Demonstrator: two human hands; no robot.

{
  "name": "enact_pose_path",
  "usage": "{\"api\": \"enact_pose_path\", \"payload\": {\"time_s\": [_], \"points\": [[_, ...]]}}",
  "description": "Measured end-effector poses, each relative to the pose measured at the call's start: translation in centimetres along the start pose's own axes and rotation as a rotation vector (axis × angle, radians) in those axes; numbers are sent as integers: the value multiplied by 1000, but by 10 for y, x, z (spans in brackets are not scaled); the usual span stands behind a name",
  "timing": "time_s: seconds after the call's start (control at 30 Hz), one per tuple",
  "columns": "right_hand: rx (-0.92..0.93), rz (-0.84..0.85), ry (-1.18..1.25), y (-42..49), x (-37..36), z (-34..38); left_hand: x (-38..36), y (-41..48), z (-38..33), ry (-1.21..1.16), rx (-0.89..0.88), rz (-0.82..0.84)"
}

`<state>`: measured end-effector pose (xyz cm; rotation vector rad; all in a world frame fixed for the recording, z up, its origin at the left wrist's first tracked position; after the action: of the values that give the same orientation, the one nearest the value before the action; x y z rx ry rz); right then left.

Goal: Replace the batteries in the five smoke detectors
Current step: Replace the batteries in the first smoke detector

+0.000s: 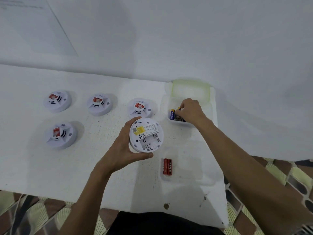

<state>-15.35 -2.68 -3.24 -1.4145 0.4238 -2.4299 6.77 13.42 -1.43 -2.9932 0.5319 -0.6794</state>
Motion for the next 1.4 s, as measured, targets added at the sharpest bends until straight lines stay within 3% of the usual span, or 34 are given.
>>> {"api": "enact_pose_path", "payload": {"time_s": [0.33,0.47,0.67,0.8,1.0,1.1,1.4], "points": [[31,-37,241,-15,-5,-1,-1,1,7,-13,-8,4],[177,-163,473,-52,9,9,0,2,5,-20,-19,-9],[567,-76,754,-132,3,46,-1,5,5,-13,-44,-4],[730,-53,531,-153,-16,50,-2,5,1,-10,-70,-10],[982,-301,-16,-157,-29,48,-4,2,-4,-36,-115,9],[1081,-320,-250,-157,-30,49,-3,-1,-7,-32,-107,18],[1193,-238,-386,-148,-26,51,4,-6,-8,16,-77,30]]}}
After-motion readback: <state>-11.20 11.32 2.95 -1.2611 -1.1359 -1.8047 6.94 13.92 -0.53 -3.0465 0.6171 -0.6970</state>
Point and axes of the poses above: each hand's wrist, its own y-axis towards the middle knuckle, its own x-axis out of the back of the hand, z = x × y, the point moved 3 cm from there along y, towards the middle knuckle, and after that the axes turned 9 degrees about z, right-handed, at the moved point
